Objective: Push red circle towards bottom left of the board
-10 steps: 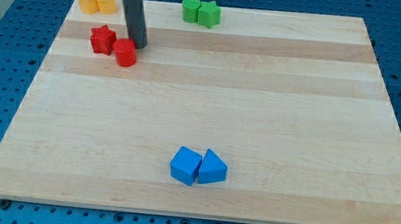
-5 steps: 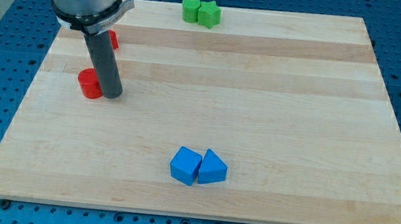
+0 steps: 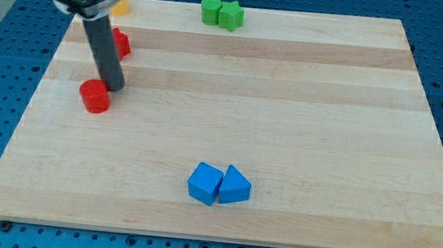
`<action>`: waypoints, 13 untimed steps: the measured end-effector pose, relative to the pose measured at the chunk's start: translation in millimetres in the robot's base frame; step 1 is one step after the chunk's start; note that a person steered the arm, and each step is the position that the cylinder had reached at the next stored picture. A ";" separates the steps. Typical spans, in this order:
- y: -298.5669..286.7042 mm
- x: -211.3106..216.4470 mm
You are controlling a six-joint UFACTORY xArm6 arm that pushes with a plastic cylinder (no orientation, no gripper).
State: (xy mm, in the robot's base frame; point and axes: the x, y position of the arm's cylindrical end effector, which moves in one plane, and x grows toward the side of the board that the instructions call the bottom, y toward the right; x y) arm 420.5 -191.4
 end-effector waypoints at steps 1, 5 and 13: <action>-0.6 33.9; -39.4 52.4; 18.9 124.1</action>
